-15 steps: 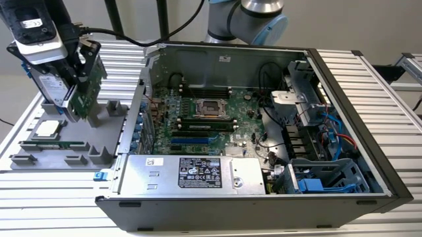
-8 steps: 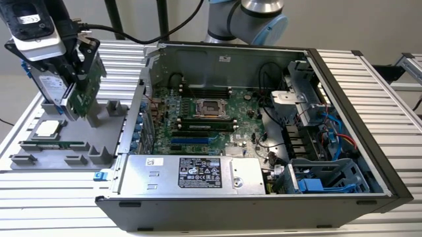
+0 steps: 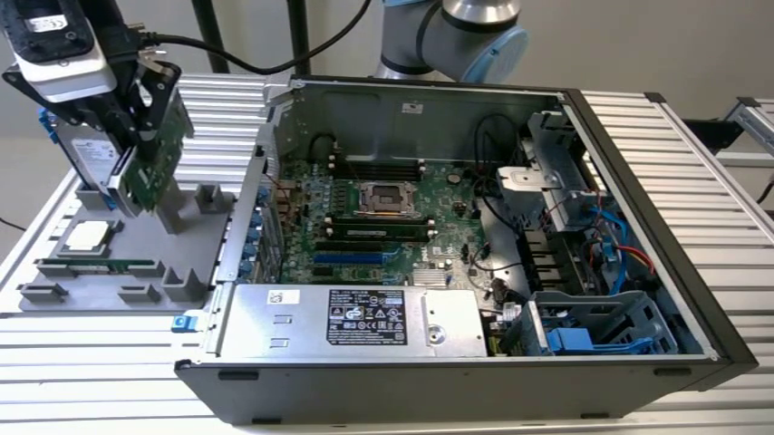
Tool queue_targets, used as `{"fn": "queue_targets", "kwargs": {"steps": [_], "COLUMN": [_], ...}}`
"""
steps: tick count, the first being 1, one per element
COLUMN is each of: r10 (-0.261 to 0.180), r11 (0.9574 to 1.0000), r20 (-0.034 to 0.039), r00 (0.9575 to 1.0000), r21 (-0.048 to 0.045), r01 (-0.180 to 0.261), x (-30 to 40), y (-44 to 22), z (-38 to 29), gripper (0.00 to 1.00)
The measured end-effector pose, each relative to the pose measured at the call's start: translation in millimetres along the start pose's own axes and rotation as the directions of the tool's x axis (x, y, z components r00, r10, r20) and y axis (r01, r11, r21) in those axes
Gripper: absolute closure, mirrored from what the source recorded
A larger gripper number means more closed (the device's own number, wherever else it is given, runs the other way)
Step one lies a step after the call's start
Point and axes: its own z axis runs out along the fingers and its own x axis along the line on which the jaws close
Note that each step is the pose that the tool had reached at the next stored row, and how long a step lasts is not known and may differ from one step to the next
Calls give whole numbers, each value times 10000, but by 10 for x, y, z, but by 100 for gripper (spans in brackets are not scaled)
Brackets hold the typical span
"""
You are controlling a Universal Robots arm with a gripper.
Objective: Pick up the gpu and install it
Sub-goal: 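Pick up the gpu and move the gpu toward the slot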
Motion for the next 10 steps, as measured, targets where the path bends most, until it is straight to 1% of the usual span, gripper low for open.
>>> {"fn": "queue_targets", "kwargs": {"steps": [10], "r10": [1], "r11": [10000], "r20": [0], "r00": [10000], "r21": [0], "r01": [-1], "x": [-1], "y": [5], "z": [-84], "gripper": [100]}}
